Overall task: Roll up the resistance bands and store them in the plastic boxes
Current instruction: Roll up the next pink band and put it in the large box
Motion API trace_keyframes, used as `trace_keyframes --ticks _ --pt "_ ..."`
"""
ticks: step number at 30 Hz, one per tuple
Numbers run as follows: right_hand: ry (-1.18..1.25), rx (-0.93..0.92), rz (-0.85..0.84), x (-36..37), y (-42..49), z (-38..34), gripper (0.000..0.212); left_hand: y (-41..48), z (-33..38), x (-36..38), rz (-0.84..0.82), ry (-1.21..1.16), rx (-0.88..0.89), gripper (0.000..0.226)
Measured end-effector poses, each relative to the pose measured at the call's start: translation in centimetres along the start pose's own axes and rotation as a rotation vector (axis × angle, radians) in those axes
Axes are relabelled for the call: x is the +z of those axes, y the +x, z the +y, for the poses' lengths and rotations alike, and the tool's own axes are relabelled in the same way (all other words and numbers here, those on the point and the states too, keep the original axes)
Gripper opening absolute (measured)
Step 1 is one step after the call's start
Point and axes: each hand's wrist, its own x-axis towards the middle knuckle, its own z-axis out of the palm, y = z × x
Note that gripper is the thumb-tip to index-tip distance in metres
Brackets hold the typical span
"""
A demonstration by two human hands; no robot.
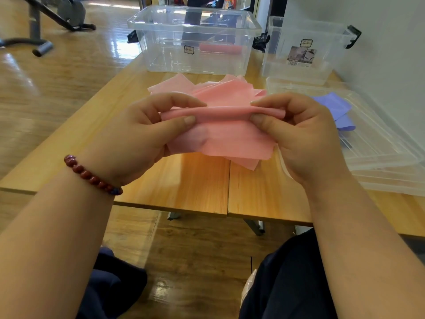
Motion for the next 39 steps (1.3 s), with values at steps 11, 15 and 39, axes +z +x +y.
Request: trace_keyframes --ticks 11,15,39 --pt "0.015 0.007 -0.019 0.15 0.1 0.37 0.034 -0.07 0.17 0.55 0.079 -0.065 -0.042 0.02" --pt "0.074 0.08 -0.113 0.06 0.08 0.3 0.029 -0.1 0.22 0.45 0.12 0.004 0.001 0.01" --pt "0.055 0.077 -0.026 0.47 0.05 -0.12 0.029 -0.15 0.14 -0.11 0.117 0.151 0.018 0.019"
